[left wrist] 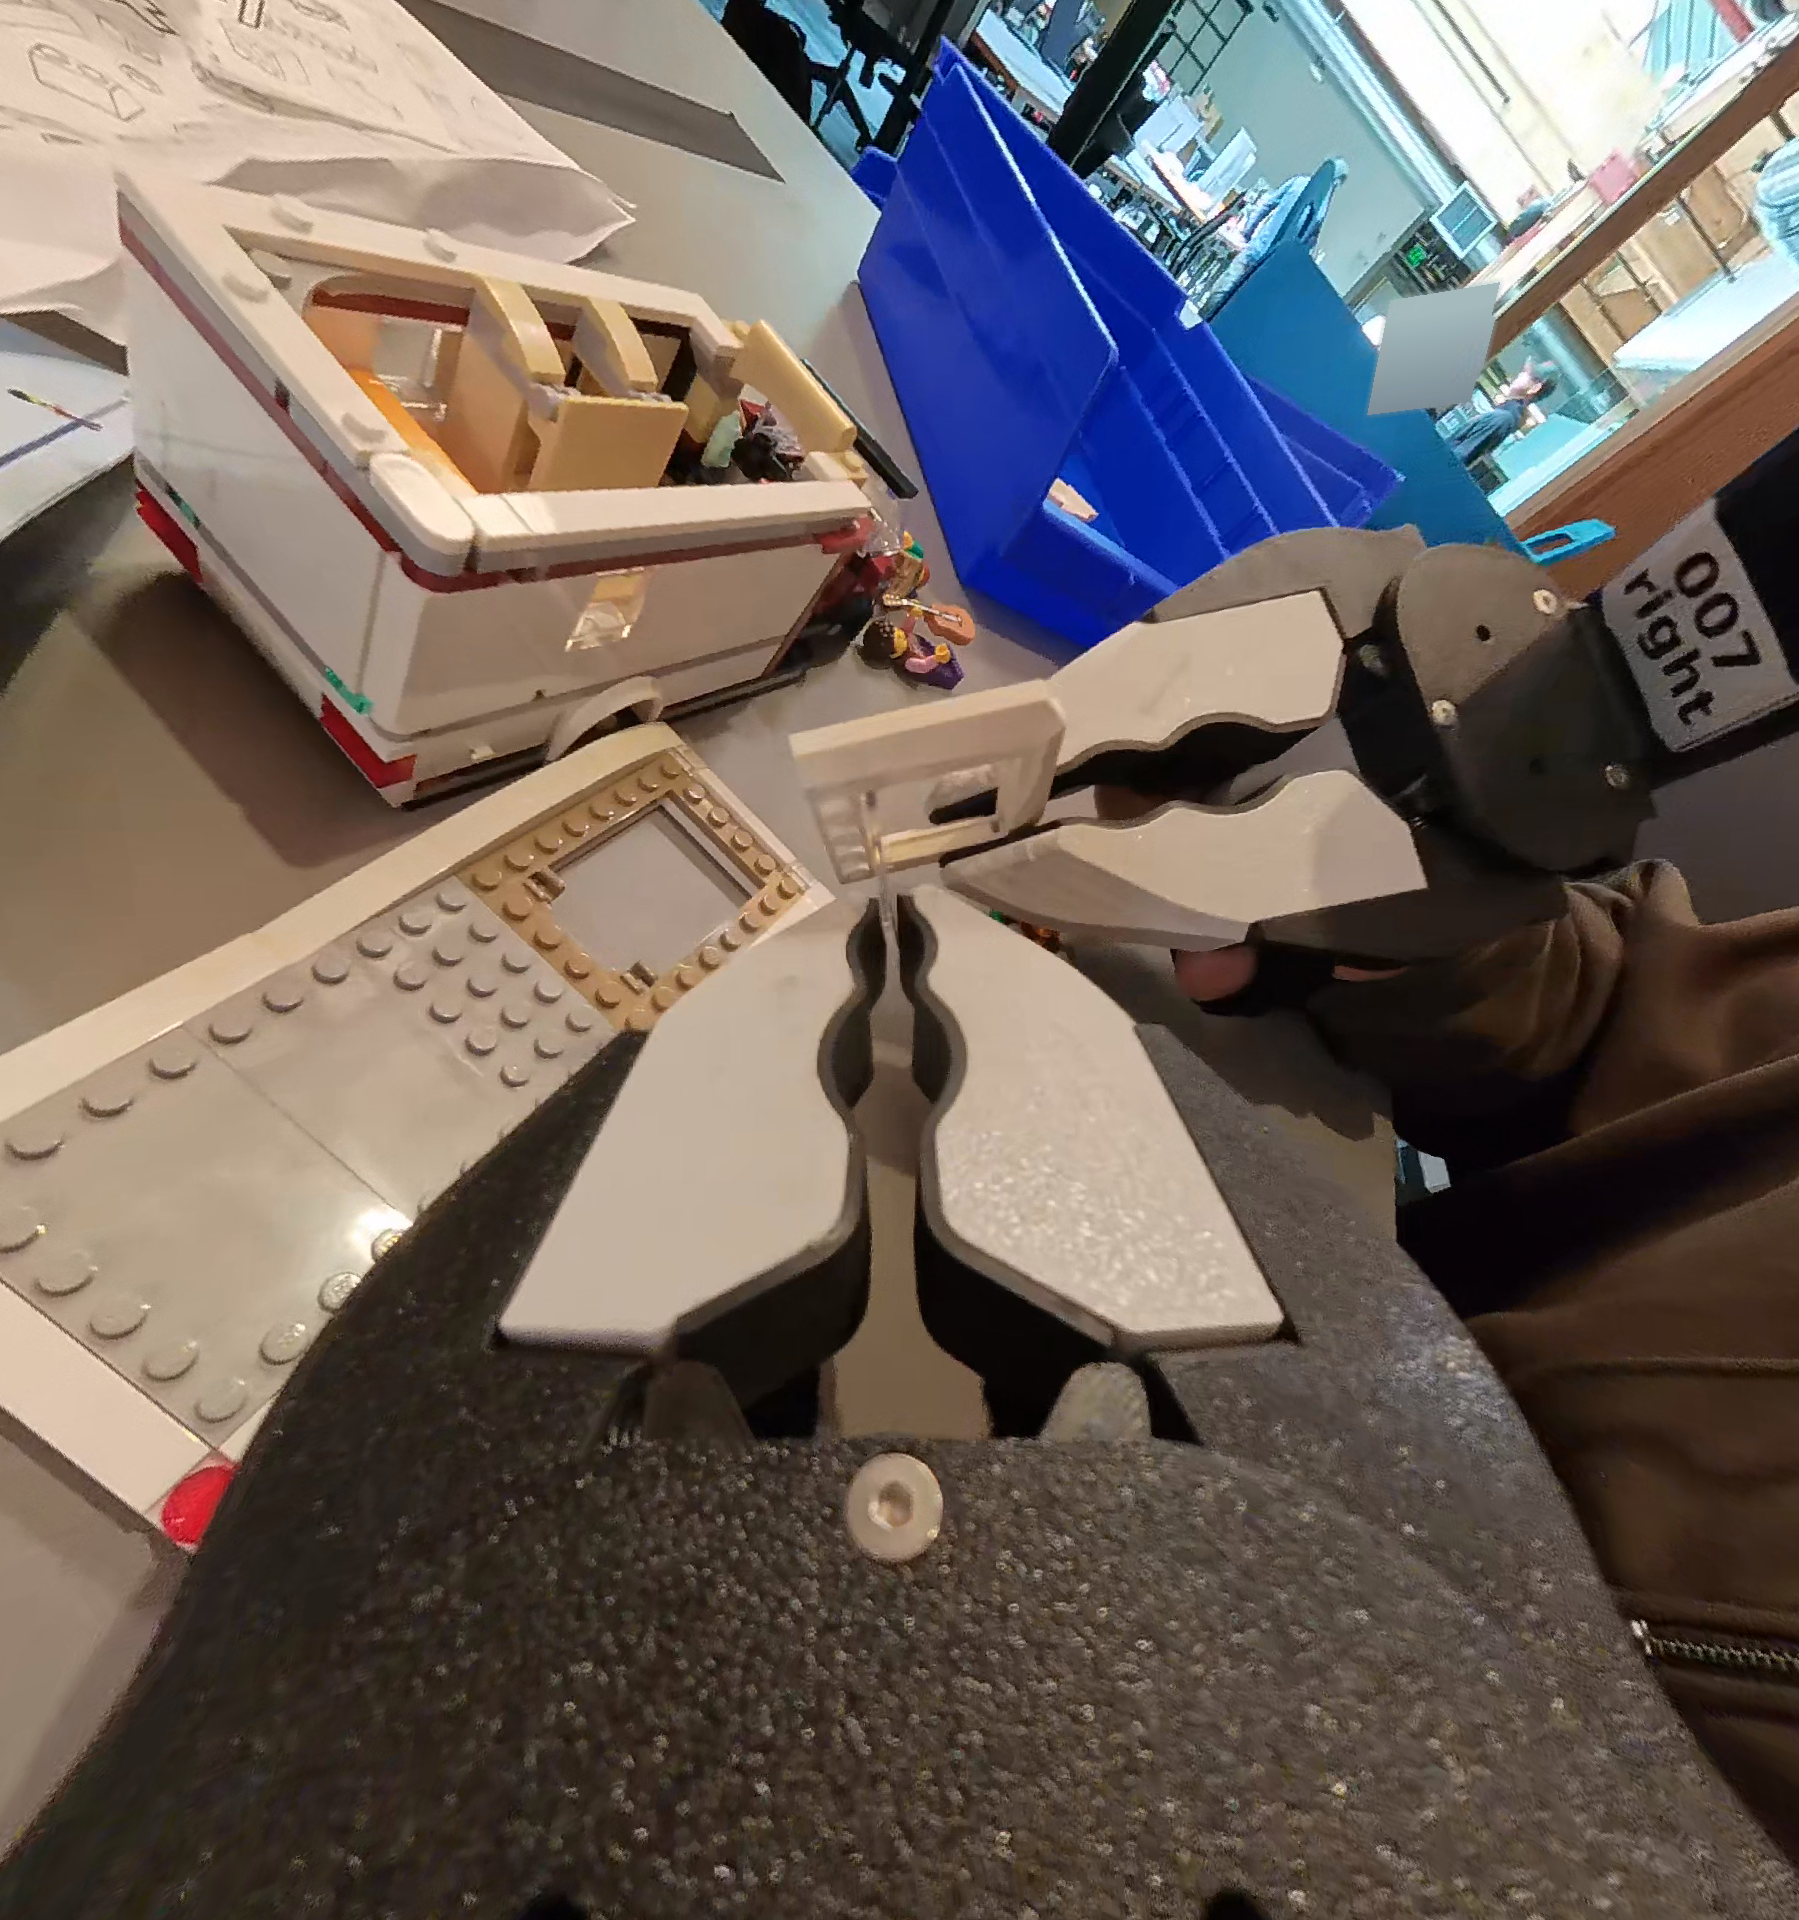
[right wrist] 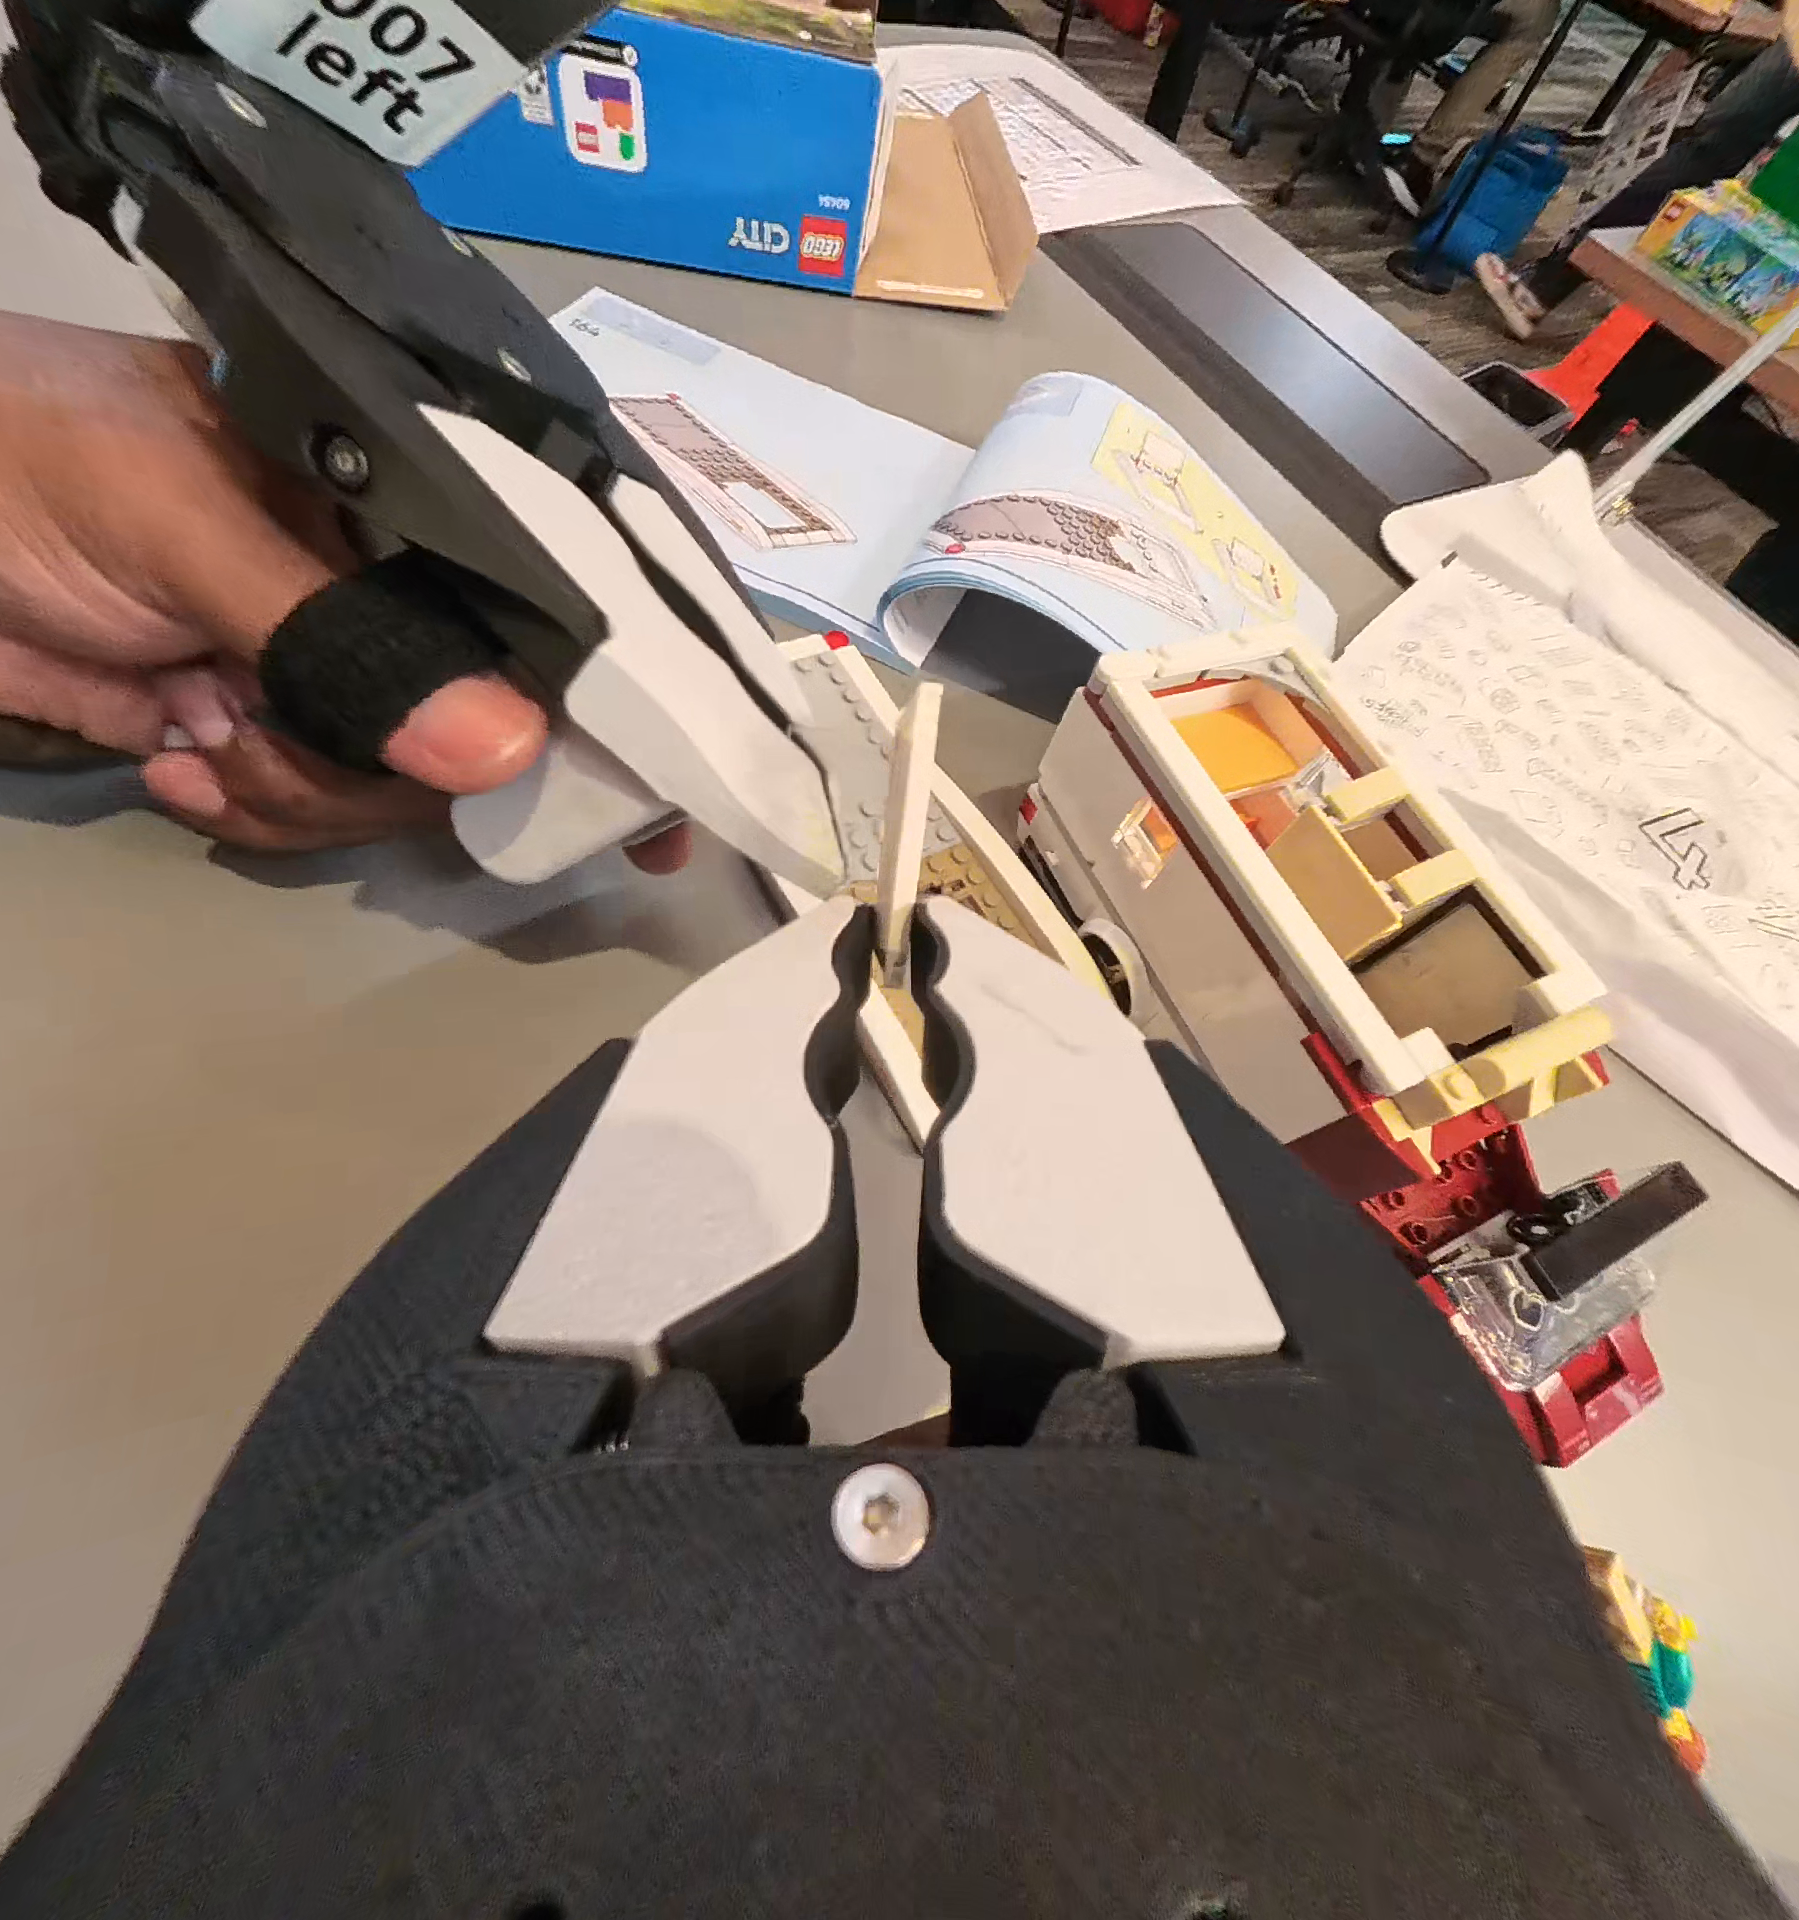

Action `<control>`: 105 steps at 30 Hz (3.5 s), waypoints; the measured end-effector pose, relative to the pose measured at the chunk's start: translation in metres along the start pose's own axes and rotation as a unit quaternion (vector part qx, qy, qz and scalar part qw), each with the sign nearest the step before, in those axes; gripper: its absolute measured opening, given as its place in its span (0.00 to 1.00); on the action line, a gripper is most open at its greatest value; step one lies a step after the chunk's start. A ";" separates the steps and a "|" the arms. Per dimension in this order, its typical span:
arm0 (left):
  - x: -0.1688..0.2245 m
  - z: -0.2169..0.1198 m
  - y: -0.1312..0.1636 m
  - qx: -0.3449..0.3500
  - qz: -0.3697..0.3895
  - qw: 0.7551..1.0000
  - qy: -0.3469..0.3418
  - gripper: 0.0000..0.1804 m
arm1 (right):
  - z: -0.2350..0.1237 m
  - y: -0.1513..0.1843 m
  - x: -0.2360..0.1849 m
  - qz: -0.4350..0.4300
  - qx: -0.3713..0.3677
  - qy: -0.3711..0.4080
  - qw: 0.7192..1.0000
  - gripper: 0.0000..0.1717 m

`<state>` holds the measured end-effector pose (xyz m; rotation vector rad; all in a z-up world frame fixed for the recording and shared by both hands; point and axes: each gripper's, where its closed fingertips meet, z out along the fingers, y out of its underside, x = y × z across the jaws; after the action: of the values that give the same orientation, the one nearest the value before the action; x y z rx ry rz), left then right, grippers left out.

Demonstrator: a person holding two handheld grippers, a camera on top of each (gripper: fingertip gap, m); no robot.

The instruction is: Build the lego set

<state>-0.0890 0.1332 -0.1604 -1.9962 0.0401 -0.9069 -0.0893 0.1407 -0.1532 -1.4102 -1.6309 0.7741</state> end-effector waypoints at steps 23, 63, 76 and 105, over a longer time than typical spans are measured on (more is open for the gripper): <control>0.013 -0.006 -0.015 0.033 0.030 0.999 0.002 0.08 | 0.000 0.002 0.017 0.060 0.004 0.037 0.997 0.04; -0.001 -0.011 -0.015 0.037 0.091 0.992 -0.078 0.00 | 0.004 0.002 0.005 0.022 0.004 0.029 0.999 0.05; -0.001 -0.012 -0.016 0.036 0.096 0.991 -0.084 0.00 | 0.006 0.003 0.002 0.016 0.001 0.026 1.000 0.04; -0.004 -0.014 -0.016 0.037 0.063 0.994 -0.082 0.02 | 0.002 -0.002 0.005 -0.015 0.013 0.061 0.998 0.04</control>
<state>-0.1054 0.1338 -0.1467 -1.9681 0.0383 -0.6528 -0.0925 0.1457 -0.1518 -1.3844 -1.5402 0.6771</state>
